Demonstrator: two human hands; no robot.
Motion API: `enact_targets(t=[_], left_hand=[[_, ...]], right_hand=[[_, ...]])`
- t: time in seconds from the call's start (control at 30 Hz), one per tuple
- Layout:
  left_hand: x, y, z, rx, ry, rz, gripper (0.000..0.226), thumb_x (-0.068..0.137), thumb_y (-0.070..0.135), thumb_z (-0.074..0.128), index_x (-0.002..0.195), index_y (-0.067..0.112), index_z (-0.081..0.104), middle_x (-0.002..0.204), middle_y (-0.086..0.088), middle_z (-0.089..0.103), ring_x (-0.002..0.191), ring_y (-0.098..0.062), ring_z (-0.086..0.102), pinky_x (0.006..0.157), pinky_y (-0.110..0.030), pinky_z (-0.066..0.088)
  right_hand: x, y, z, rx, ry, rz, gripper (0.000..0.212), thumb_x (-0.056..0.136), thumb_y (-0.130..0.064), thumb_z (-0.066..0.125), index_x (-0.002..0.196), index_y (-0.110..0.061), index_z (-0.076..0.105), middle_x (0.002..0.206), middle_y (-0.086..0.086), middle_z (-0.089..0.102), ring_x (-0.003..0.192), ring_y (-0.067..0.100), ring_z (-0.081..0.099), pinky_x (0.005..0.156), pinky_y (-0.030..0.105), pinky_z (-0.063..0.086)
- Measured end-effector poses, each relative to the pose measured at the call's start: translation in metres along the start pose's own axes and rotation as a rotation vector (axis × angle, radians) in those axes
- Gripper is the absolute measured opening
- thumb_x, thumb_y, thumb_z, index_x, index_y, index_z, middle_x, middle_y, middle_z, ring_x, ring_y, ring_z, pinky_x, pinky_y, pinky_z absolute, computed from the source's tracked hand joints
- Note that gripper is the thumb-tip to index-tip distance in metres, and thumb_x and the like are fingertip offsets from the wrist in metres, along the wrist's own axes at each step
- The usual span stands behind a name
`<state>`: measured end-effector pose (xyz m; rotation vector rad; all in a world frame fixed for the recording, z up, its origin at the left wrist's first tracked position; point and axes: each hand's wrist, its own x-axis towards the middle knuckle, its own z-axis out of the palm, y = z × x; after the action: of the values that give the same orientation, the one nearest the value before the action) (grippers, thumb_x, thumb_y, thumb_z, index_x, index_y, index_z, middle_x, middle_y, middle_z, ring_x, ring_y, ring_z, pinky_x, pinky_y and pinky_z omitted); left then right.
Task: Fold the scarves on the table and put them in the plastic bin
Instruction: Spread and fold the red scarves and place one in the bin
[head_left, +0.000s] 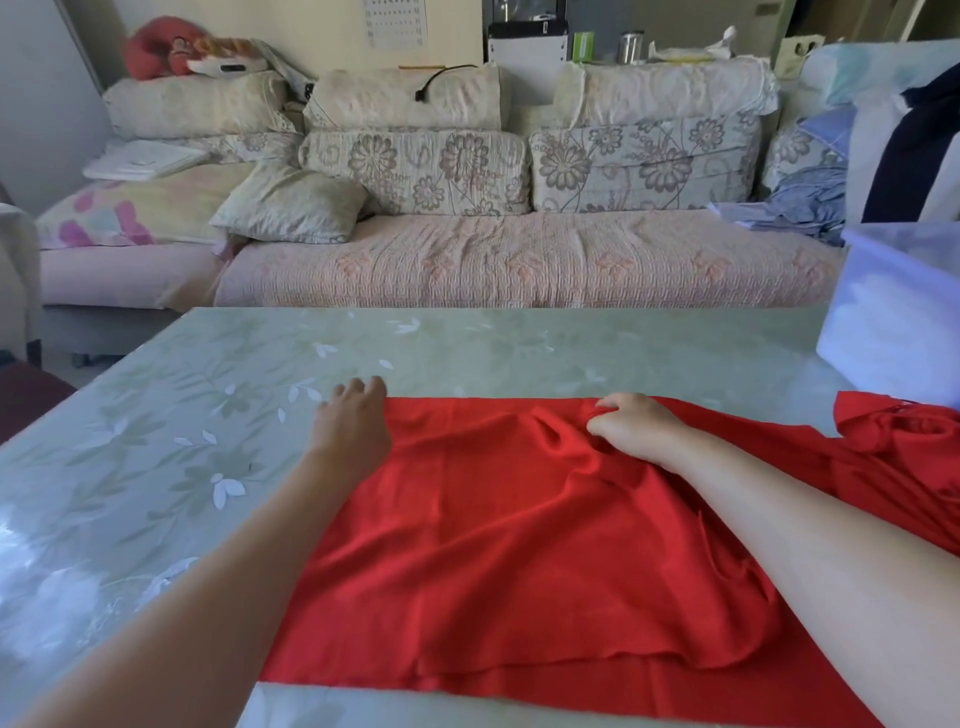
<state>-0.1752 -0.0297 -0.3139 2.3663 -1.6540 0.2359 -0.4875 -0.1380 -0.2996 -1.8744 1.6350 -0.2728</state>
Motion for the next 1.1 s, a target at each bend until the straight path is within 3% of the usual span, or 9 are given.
enact_targets(t=[0.1,0.2,0.33,0.47,0.57,0.7,0.8,1.0,1.1], left_hand=[[0.011,0.005,0.024,-0.211,-0.001,0.15,0.039,0.087,0.002,0.046,0.124,0.009,0.055,0.121,-0.011,0.057,0.116,-0.033,0.05,0.092,-0.042,0.043],[0.008,0.001,0.048,-0.323,0.064,0.158,0.038,0.097,0.016,0.041,0.133,0.009,0.05,0.132,-0.009,0.055,0.125,-0.031,0.047,0.107,-0.038,0.032],[0.009,-0.003,0.058,-0.353,0.032,0.078,0.047,0.099,0.029,0.045,0.145,0.019,0.041,0.149,-0.002,0.043,0.139,-0.023,0.035,0.115,-0.041,0.029],[0.011,-0.004,0.058,-0.192,-0.191,0.052,0.057,0.099,0.049,0.031,0.154,0.035,0.022,0.162,0.006,0.019,0.15,-0.013,0.01,0.122,-0.037,0.009],[0.016,0.0,0.052,-0.074,-0.324,0.03,0.059,0.099,0.053,0.024,0.155,0.039,0.011,0.165,0.004,0.002,0.151,-0.014,-0.003,0.122,-0.04,-0.002],[0.029,0.01,0.045,0.076,-0.333,-0.013,0.062,0.099,0.047,0.022,0.156,0.025,0.014,0.164,-0.001,0.008,0.15,-0.022,0.003,0.121,-0.047,0.0],[0.031,0.012,0.057,0.029,-0.309,-0.044,0.068,0.099,0.049,0.02,0.157,0.015,0.01,0.165,-0.003,0.003,0.151,-0.019,-0.001,0.122,-0.043,-0.001],[0.035,0.008,0.069,-0.016,-0.283,-0.093,0.074,0.097,0.058,0.02,0.157,0.017,0.007,0.165,-0.002,0.0,0.151,-0.019,-0.005,0.122,-0.044,-0.002],[0.033,0.013,0.067,0.046,-0.24,-0.088,0.072,0.098,0.058,0.018,0.156,0.016,0.012,0.164,-0.005,0.004,0.151,-0.022,-0.004,0.121,-0.048,-0.004]], right_hand=[[0.006,0.002,0.003,0.007,0.014,-0.033,0.01,0.073,-0.022,0.065,0.066,-0.017,0.062,0.057,-0.004,0.062,0.056,0.017,0.059,0.049,0.024,0.036],[0.017,0.011,-0.004,0.034,0.22,-0.053,0.011,0.072,-0.01,0.066,0.065,-0.016,0.06,0.062,-0.003,0.062,0.067,0.021,0.061,0.051,0.022,0.036],[0.029,0.035,-0.021,0.009,0.545,0.108,0.014,0.079,-0.008,0.059,0.085,-0.019,0.065,0.097,0.006,0.068,0.102,0.031,0.063,0.077,0.029,0.045],[0.037,0.058,-0.021,-0.105,0.429,0.208,0.039,0.082,-0.012,0.056,0.118,-0.024,0.066,0.125,0.005,0.065,0.119,0.03,0.058,0.097,0.035,0.048],[0.038,0.059,-0.025,-0.252,0.398,0.192,0.034,0.081,-0.02,0.06,0.11,-0.03,0.074,0.126,0.006,0.062,0.12,0.032,0.054,0.102,0.038,0.047],[0.044,0.057,-0.025,-0.173,0.488,0.052,0.006,0.083,-0.032,0.069,0.088,-0.029,0.071,0.112,0.006,0.064,0.112,0.032,0.056,0.095,0.037,0.047],[0.053,0.061,-0.029,-0.033,0.553,-0.001,0.014,0.085,-0.037,0.071,0.085,-0.025,0.064,0.099,0.006,0.071,0.102,0.033,0.064,0.084,0.037,0.049],[0.068,0.077,-0.019,-0.556,0.604,-0.008,0.034,0.091,-0.052,0.062,0.107,-0.022,0.064,0.109,0.005,0.068,0.108,0.03,0.061,0.091,0.04,0.039],[0.067,0.074,-0.02,-0.687,0.706,-0.118,0.036,0.082,-0.039,0.072,0.111,-0.022,0.06,0.111,0.007,0.059,0.107,0.03,0.054,0.089,0.042,0.038]])
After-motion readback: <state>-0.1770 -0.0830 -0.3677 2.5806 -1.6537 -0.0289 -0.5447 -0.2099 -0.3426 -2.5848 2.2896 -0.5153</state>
